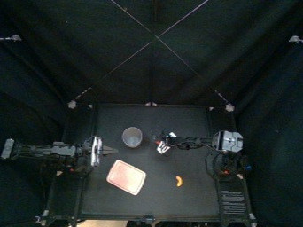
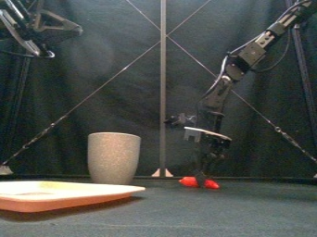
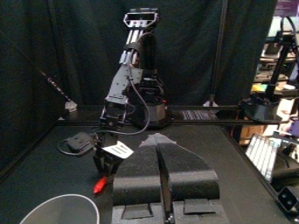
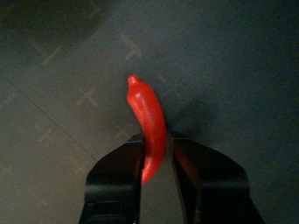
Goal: Pick the red chile then place it in the grey bowl
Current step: Place red chile in the grey bowl
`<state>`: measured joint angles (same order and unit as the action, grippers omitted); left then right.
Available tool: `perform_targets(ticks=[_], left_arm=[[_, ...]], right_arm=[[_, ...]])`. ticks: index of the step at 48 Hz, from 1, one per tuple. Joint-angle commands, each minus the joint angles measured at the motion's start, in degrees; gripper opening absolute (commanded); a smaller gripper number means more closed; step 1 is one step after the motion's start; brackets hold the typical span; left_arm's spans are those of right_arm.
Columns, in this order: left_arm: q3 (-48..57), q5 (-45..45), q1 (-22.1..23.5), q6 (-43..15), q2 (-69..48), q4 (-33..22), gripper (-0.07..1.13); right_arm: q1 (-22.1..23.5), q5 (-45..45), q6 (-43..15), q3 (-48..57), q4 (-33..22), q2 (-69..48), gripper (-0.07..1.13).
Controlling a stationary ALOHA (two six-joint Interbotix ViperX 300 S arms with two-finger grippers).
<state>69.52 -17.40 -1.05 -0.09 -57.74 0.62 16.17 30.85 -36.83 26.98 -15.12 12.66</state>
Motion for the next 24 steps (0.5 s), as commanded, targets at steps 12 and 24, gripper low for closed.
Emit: perform_targets(ticks=[12,24], left_arm=[[-0.8,-0.4,-0.1,-0.1,0.3,0.1,-0.04],[-0.7,-0.3,-0.2,-0.1,0.3,0.2,-0.04]], right_arm=[[-1.2,6.0,0.6,-12.1,-2.6,-6.7,0.5],[-2.3,7.9,1.0,-24.9,-3.9,-2.7,0.5]])
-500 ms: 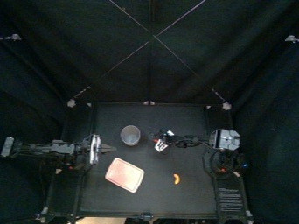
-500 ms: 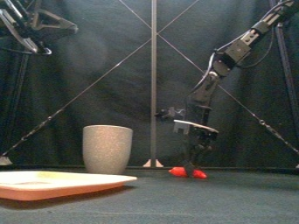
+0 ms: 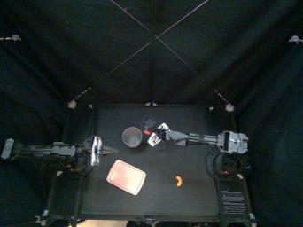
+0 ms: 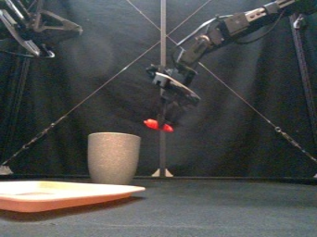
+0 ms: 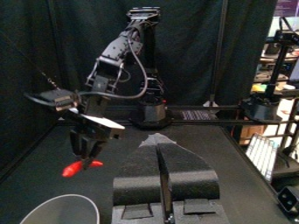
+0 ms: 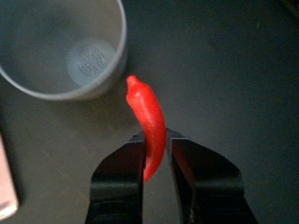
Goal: Pick the red chile then place it in the grey bowl
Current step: Place red chile in the grey bowl
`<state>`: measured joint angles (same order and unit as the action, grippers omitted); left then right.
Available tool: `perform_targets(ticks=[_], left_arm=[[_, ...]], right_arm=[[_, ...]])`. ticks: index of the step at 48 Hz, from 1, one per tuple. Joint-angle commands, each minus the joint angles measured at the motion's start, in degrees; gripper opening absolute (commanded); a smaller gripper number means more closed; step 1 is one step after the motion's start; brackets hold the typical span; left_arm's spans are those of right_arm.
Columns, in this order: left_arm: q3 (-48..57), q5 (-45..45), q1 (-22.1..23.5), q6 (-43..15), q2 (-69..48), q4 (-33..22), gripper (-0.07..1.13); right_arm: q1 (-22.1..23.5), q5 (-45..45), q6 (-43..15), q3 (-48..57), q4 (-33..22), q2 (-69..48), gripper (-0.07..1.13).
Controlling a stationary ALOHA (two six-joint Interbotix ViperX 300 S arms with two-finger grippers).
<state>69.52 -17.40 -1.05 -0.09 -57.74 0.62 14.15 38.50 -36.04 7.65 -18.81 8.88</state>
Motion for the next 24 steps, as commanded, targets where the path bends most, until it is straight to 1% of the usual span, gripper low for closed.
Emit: perform_targets(ticks=[1,8,13,16,21,24], left_arm=[[-0.8,-0.3,-0.1,-0.1,0.3,0.2,-0.04],[-0.8,-0.3,-0.2,-0.1,0.2,0.1,-0.04],[-0.8,-0.2,-0.2,-0.1,0.2,0.1,-0.04],[-0.7,-0.2,-0.2,-0.1,0.3,0.1,-0.04],[-0.7,-0.2,-0.2,-0.1,0.3,0.1,-0.04],[-0.7,-0.2,-0.2,-0.1,0.2,0.1,-0.04]], right_arm=[[-0.4,0.4,0.2,-6.5,-0.3,1.7,0.5],[-1.2,0.7,1.3,-13.2,-0.9,6.6,0.5],[-1.8,1.7,4.2,-17.9,0.2,9.6,0.51],[-1.7,3.7,5.6,-21.1,1.4,11.5,0.51],[-1.8,5.7,6.5,-24.4,2.5,13.6,0.52],[-2.0,6.6,7.1,-25.8,2.9,14.4,0.56]])
